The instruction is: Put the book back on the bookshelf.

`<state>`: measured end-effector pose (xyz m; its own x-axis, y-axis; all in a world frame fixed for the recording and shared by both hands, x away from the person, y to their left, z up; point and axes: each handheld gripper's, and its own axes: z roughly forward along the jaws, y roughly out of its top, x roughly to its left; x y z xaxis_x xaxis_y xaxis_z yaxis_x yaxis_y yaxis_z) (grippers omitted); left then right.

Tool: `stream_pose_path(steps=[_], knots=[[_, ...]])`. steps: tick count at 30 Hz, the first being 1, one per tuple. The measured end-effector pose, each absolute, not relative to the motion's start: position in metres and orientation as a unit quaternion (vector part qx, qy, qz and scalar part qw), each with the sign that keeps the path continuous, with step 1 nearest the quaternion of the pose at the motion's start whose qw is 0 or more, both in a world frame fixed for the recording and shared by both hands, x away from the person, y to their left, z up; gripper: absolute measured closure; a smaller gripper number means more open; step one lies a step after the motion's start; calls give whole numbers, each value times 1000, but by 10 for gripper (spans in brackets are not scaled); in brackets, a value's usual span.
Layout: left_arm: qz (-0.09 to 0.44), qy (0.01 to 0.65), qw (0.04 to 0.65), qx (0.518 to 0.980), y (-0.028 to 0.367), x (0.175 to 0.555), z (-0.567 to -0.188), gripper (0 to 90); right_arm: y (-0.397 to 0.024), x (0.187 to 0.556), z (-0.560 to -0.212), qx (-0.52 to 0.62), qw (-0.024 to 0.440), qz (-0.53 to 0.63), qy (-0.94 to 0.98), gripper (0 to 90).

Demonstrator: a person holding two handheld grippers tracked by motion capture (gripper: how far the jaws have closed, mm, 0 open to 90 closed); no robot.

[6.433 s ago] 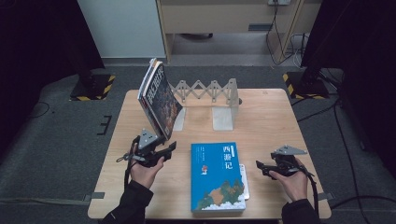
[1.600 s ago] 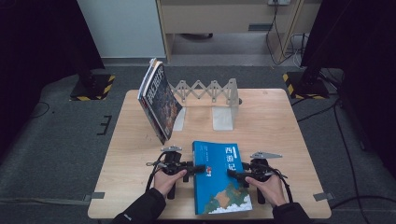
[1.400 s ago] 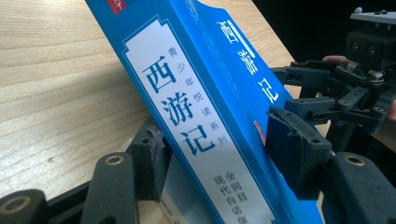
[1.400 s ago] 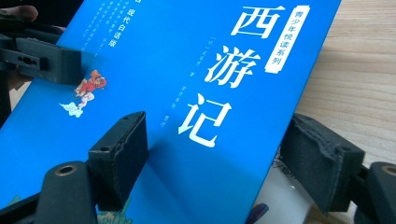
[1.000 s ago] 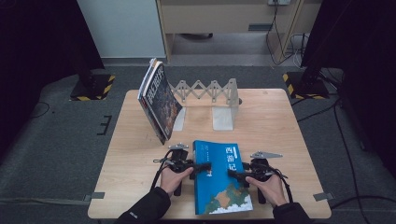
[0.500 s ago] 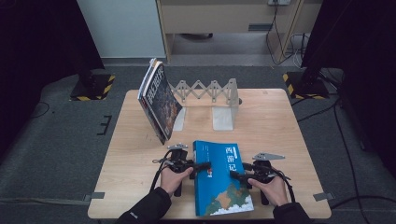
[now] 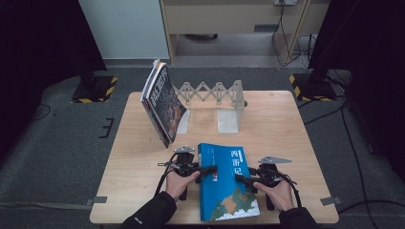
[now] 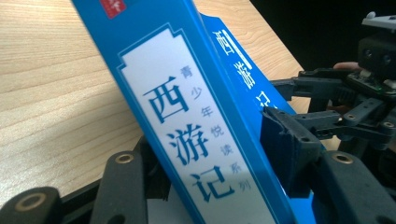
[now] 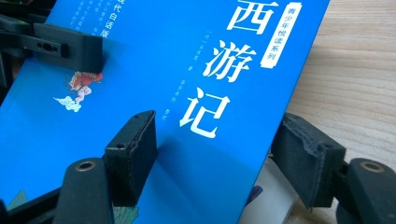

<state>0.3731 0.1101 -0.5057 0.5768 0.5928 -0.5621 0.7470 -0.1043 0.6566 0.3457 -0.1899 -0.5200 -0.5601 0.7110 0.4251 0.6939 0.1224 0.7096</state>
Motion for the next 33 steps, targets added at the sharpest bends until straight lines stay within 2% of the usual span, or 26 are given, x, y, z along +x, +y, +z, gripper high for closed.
stream_pose_path(steps=[20, 21, 24, 33], knots=[[-98, 456, 466, 752, 105, 382, -505, 424, -187, 347, -520, 467, 10, 467, 751, 317], [-101, 458, 465, 751, 105, 383, -506, 424, -187, 347, -520, 467, 10, 467, 751, 317], [-103, 475, 473, 735, 104, 383, -508, 348, -187, 347, -521, 467, 11, 468, 750, 312], [-94, 480, 482, 727, 103, 382, -511, 356, -186, 347, -521, 466, 13, 468, 751, 312]])
